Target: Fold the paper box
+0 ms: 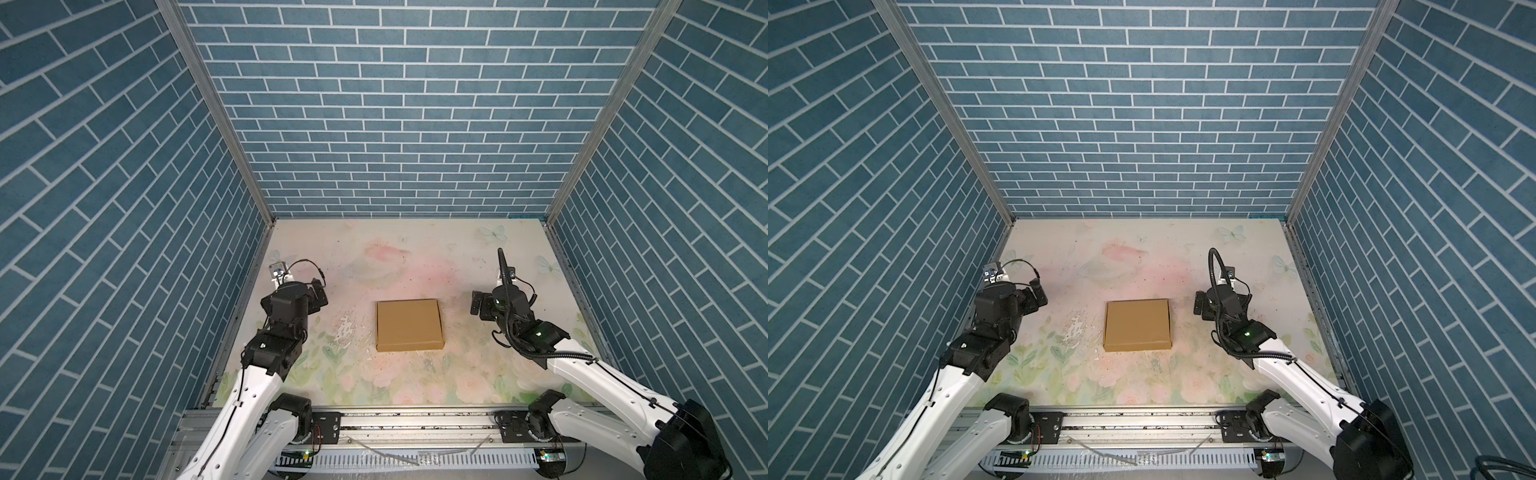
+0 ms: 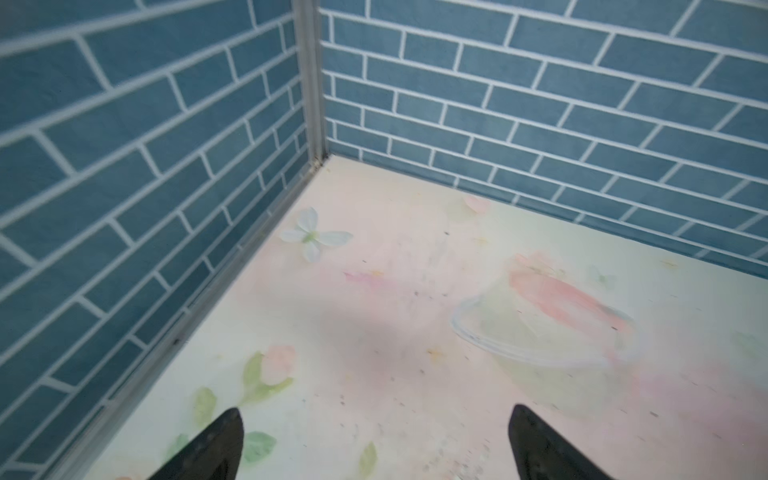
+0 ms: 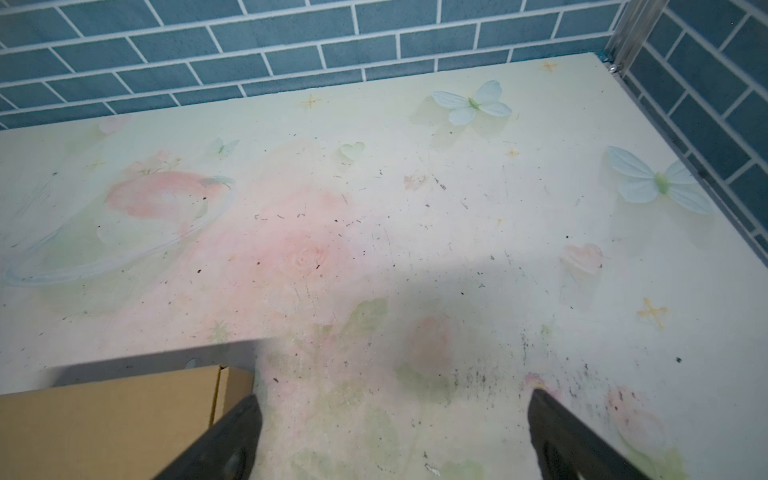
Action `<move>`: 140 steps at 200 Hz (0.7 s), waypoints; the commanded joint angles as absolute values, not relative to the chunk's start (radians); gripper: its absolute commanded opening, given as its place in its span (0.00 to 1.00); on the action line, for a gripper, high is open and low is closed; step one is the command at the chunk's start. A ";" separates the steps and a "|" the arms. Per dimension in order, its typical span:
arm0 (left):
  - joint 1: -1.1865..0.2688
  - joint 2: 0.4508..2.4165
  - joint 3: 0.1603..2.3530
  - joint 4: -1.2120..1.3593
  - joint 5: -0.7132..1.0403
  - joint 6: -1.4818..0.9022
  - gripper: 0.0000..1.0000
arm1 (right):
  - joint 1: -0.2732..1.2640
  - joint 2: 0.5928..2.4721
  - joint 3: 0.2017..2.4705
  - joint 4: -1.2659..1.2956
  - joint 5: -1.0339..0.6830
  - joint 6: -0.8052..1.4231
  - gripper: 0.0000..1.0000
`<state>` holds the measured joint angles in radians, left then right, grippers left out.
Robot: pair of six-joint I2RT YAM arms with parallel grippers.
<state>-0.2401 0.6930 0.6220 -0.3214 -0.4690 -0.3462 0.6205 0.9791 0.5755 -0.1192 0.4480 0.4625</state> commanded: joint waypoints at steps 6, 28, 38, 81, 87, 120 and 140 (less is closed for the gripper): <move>-0.235 0.593 0.488 -0.173 -0.692 -0.262 1.00 | 0.617 0.908 0.523 -0.068 0.572 0.446 0.99; -0.235 0.523 0.362 -0.053 -0.788 -0.272 1.00 | 0.617 0.849 0.480 -0.073 0.637 0.445 0.99; -0.235 0.504 0.300 0.035 -0.799 -0.253 1.00 | 0.617 0.819 0.467 -0.083 0.663 0.437 0.99; -0.229 0.609 0.124 0.439 -0.804 -0.144 1.00 | 0.617 0.719 0.418 -0.090 0.788 0.367 0.99; -0.224 0.654 0.119 0.487 -0.797 -0.127 1.00 | 0.617 0.710 0.410 -0.080 0.800 0.353 0.99; -0.187 0.939 0.114 0.776 -0.656 -0.046 1.00 | 0.615 0.694 0.343 0.020 0.865 0.259 0.99; -0.161 1.116 0.142 0.906 -0.566 -0.037 1.00 | 0.610 0.707 0.320 0.111 0.881 0.191 0.99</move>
